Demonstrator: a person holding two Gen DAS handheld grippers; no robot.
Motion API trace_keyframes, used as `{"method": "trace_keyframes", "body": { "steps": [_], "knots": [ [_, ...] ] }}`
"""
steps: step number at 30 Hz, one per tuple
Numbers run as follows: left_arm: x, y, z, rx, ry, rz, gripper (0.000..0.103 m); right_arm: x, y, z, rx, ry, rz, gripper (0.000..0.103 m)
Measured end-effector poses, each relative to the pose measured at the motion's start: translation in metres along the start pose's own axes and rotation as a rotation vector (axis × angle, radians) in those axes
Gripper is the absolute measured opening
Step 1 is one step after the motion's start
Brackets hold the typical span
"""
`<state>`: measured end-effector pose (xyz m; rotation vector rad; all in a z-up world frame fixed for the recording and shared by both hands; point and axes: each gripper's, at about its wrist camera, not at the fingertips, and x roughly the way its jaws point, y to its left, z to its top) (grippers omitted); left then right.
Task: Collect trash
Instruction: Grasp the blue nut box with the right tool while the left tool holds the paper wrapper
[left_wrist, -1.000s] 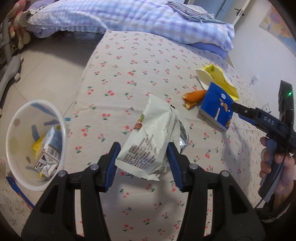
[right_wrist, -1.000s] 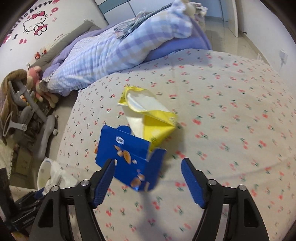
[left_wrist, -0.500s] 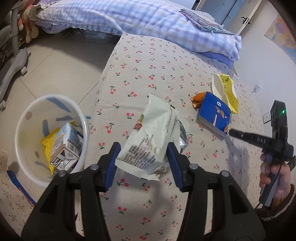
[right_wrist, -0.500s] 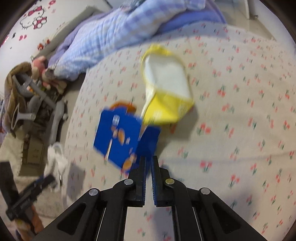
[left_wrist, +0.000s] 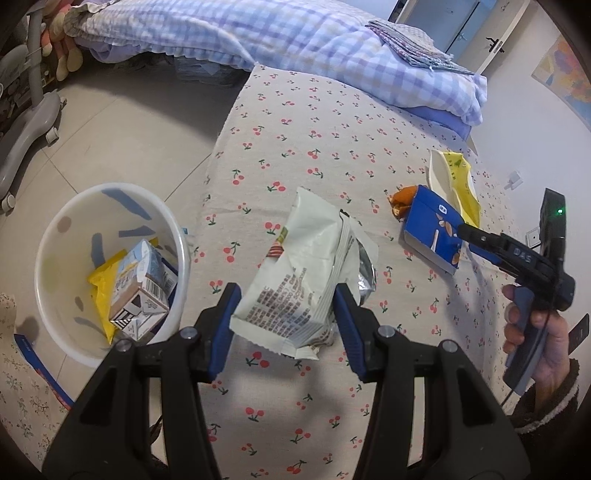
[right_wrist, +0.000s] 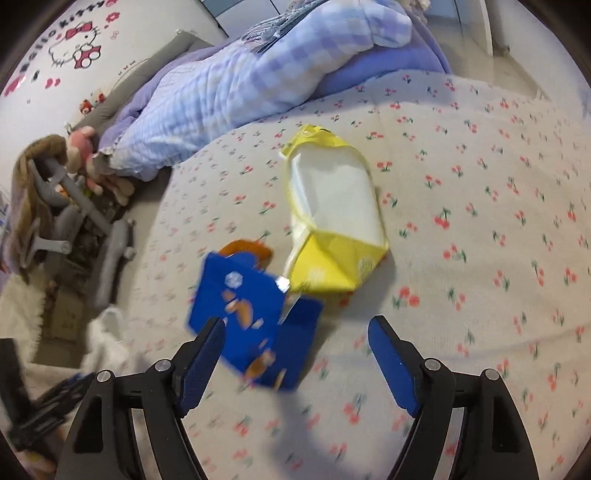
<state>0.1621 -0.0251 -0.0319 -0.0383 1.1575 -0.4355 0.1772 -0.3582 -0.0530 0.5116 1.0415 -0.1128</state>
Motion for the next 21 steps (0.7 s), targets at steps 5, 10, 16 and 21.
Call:
{"method": "trace_keyframes", "body": {
  "steps": [5,10,16,21],
  "knots": [
    [-0.001,0.008,0.0,-0.005,-0.001,0.01,0.053,0.012,-0.006,0.004,0.023,-0.014,0.097,0.041],
    [-0.002,0.015,0.001,-0.013,-0.008,0.021,0.053,0.001,-0.011,-0.003,0.042,0.028,0.178,0.019],
    [-0.006,0.012,-0.001,-0.016,-0.009,-0.001,0.053,-0.024,-0.008,-0.032,-0.014,0.096,0.19,0.022],
    [-0.013,0.006,-0.005,-0.001,-0.024,-0.012,0.053,-0.041,0.005,-0.033,-0.146,0.025,0.041,0.081]
  ]
}}
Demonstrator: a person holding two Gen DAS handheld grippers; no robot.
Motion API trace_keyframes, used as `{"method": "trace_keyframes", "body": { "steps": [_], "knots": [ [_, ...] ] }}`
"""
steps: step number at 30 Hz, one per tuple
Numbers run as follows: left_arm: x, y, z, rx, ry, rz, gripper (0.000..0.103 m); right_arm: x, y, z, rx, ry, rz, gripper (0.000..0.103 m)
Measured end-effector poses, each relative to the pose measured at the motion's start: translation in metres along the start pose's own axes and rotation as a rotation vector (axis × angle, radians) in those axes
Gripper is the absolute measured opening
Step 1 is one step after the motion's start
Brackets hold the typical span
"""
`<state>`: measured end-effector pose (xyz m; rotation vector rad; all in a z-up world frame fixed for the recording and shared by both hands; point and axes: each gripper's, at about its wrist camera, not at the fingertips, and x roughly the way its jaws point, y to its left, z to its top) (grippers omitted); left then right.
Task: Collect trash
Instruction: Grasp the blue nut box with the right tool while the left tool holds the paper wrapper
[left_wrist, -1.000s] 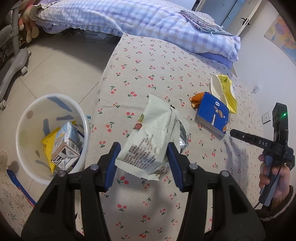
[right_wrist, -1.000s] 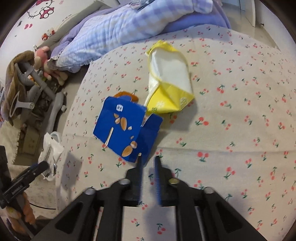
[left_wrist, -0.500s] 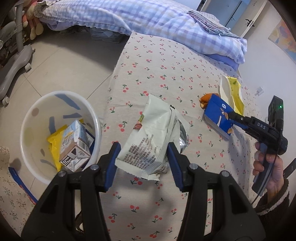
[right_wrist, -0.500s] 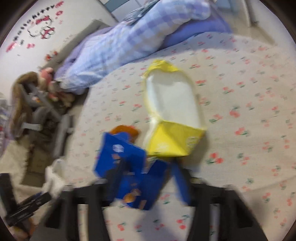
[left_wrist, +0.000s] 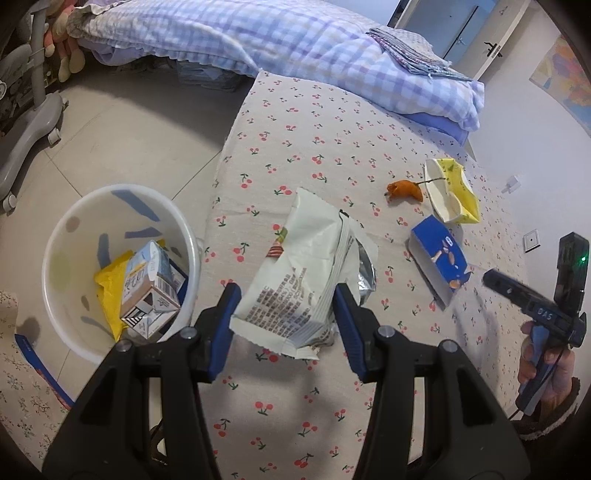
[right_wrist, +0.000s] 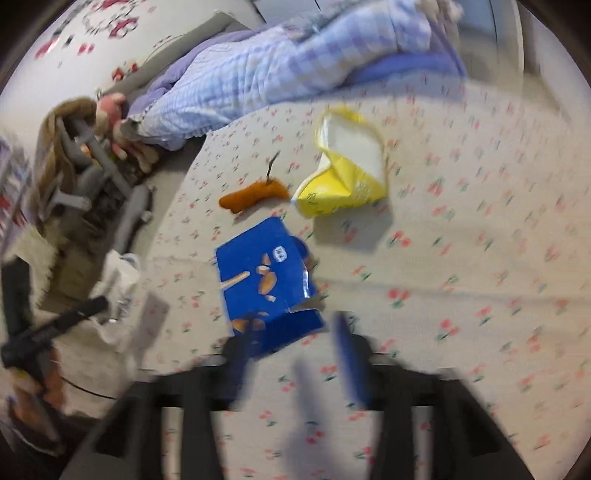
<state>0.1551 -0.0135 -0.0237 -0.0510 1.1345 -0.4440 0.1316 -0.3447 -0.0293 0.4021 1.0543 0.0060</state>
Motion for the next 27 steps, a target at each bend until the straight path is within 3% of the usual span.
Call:
{"method": "trace_keyframes", "body": {
  "steps": [1,4,11,23,25,27],
  "knots": [
    [0.0,0.001,-0.001,-0.001,0.001,0.001,0.053,-0.004,0.002,0.001,-0.017,-0.036,-0.02,0.087],
    [0.0,0.004,-0.003,-0.008,0.007,0.007,0.053,-0.003,0.016,0.008,-0.078,-0.071,-0.032,0.087],
    [-0.001,0.02,-0.001,-0.041,0.001,0.024,0.053,0.035,0.05,0.004,-0.247,0.011,-0.108,0.087],
    [-0.015,0.041,0.008,-0.095,-0.044,0.011,0.053,0.069,0.048,-0.001,-0.26,0.086,-0.206,0.086],
    [-0.019,0.046,0.008,-0.104,-0.052,0.01,0.053,0.067,0.05,-0.002,-0.265,0.081,-0.204,0.074],
    [-0.028,0.056,0.01,-0.123,-0.075,0.014,0.053,0.066,0.053,-0.003,-0.246,0.088,-0.192,0.074]
  ]
}}
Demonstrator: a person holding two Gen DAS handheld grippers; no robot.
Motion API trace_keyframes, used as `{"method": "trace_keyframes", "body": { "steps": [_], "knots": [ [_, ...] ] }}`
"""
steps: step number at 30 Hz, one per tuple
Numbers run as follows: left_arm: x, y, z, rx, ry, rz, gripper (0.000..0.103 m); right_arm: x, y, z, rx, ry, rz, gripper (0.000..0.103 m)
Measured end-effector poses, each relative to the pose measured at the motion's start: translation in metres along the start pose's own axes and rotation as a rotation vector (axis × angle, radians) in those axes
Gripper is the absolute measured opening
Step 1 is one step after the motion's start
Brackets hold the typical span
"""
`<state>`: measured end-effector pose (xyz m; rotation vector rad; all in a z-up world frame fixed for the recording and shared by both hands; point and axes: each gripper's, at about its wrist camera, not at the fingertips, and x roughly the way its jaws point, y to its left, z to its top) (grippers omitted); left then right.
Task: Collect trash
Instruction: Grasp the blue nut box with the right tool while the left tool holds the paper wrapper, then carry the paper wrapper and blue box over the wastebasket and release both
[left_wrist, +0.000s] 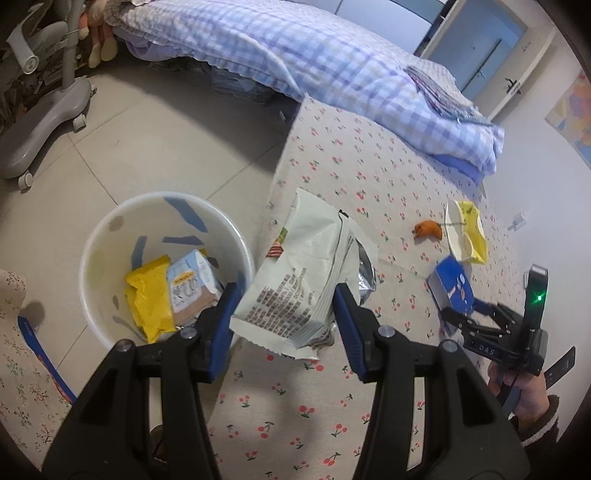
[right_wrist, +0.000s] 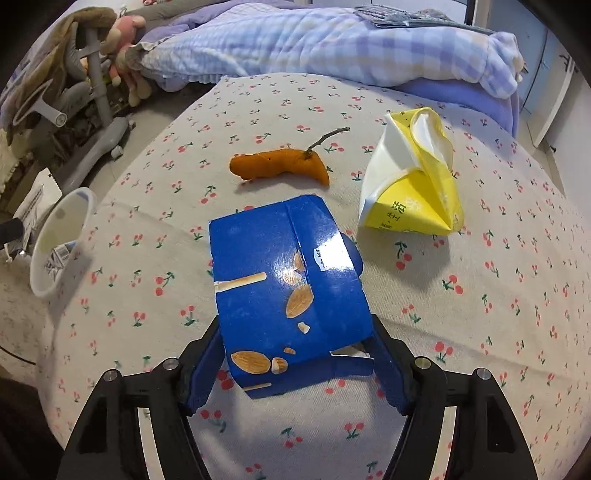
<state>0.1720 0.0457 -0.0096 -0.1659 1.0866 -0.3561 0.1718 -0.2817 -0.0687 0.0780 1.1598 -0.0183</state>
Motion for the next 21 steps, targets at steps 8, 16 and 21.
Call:
{"method": "trace_keyframes", "body": {
  "steps": [8,16,21],
  "knots": [
    [-0.009,0.05,0.003,-0.075,-0.019,0.07,0.053,-0.033,0.007,0.001,0.031,-0.045,0.048,0.073],
    [0.0,0.077,0.002,-0.1,0.003,0.247,0.07,-0.043,0.03,0.013,0.032,-0.075,0.093,0.073],
    [-0.005,0.093,-0.005,-0.131,0.009,0.324,0.091,-0.043,0.062,0.024,-0.005,-0.086,0.124,0.073]
  ]
}}
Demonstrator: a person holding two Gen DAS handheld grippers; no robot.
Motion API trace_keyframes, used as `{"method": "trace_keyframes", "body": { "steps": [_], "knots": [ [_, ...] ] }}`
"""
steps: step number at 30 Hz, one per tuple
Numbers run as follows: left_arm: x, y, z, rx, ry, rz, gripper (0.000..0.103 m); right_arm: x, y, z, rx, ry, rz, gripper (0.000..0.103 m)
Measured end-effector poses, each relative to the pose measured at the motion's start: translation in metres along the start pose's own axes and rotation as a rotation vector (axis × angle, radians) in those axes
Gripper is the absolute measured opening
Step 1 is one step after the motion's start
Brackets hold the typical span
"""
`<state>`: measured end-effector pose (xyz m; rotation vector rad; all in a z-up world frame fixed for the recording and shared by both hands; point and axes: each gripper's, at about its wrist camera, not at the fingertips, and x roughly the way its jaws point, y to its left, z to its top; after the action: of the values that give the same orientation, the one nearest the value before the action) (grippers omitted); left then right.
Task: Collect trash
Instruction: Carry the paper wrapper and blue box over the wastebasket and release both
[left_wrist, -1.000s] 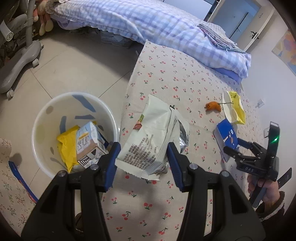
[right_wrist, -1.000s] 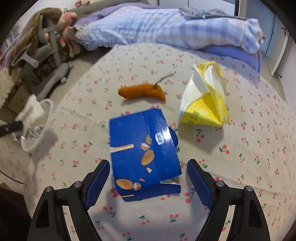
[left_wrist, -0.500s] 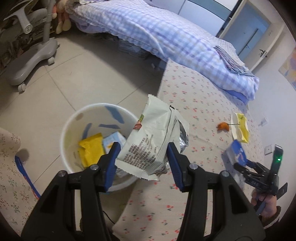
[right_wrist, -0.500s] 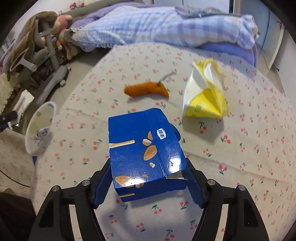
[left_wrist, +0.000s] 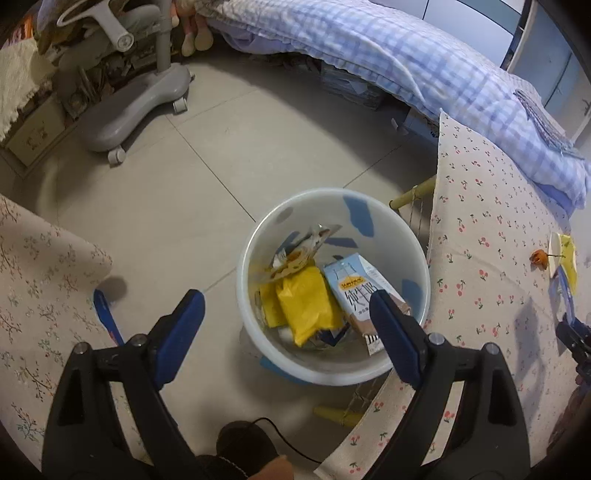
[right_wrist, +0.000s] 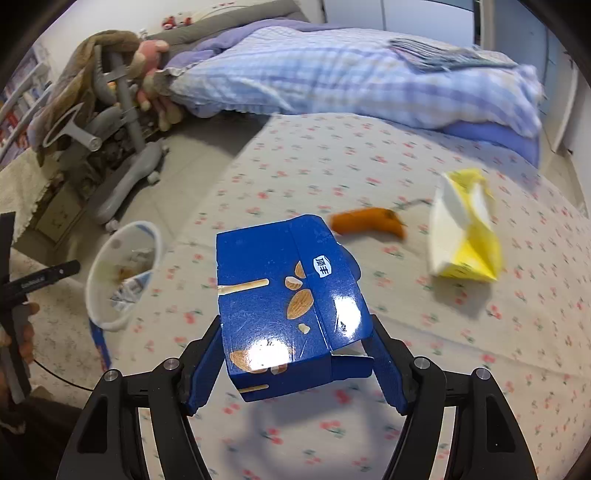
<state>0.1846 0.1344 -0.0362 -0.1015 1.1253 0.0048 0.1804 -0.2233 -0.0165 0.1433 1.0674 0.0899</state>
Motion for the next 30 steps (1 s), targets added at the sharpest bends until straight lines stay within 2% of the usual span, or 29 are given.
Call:
{"method": "trace_keyframes", "body": {
  "steps": [6,8,12,21,28,30],
  "knots": [
    [-0.008,0.017,-0.01,-0.02,-0.009,0.03,0.094,0.013,0.046,0.015,-0.035,0.0,0.065,0.073],
    [-0.009,0.025,-0.012,-0.023,-0.016,0.052,0.098,0.022,0.068,0.022,-0.052,0.002,0.09,0.073],
    [-0.009,0.039,-0.017,-0.028,-0.012,0.092,0.098,0.041,0.106,0.029,-0.084,0.007,0.129,0.074],
    [-0.014,0.062,-0.027,-0.038,-0.001,0.102,0.098,0.084,0.179,0.032,-0.122,0.044,0.214,0.074],
    [-0.017,0.071,-0.032,-0.041,-0.001,0.1,0.098,0.101,0.2,0.033,-0.127,0.042,0.252,0.076],
    [-0.019,0.073,-0.034,-0.039,-0.003,0.099,0.098,0.103,0.2,0.034,-0.11,0.045,0.288,0.082]
  ]
}}
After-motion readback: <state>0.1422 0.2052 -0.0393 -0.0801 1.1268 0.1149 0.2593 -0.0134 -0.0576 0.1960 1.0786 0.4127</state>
